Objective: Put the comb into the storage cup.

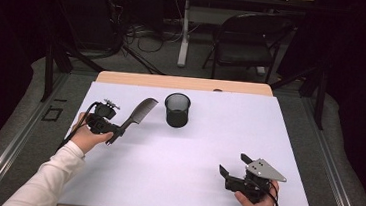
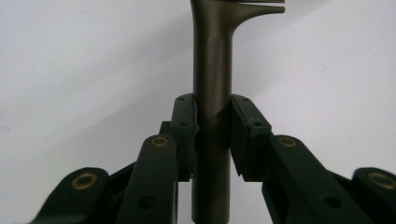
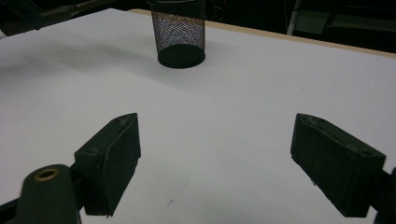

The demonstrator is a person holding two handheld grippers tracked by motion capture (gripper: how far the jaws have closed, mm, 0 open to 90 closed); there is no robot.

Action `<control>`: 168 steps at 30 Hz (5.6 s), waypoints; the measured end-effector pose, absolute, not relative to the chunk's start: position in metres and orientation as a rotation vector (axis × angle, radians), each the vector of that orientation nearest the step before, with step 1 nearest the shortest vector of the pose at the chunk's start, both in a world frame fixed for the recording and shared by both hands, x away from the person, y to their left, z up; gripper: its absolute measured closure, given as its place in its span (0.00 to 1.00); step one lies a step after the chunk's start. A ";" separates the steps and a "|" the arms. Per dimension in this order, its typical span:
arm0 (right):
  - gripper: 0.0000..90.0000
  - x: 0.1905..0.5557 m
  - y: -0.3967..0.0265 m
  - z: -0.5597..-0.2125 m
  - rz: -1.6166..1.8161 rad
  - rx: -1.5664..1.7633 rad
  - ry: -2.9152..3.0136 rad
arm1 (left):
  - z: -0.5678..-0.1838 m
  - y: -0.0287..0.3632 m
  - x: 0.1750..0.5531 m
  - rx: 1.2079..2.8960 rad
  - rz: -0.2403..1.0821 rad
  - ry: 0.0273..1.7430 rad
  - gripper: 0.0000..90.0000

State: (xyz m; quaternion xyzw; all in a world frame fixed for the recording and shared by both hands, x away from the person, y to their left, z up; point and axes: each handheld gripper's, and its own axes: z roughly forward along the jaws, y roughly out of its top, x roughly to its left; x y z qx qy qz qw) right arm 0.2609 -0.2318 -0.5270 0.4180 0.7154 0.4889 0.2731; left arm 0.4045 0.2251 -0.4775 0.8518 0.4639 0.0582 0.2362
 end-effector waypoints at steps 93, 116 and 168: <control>0.18 0.261 -0.232 -0.527 1.313 1.125 1.927 | -0.468 0.151 0.324 1.823 0.502 0.970 0.81; 0.19 0.261 -0.234 -0.527 1.324 1.110 1.925 | -0.483 0.142 0.315 1.790 0.528 0.954 0.81; 0.18 0.313 -0.175 -0.473 1.373 1.172 2.087 | -0.484 0.142 0.312 1.766 0.545 0.949 0.81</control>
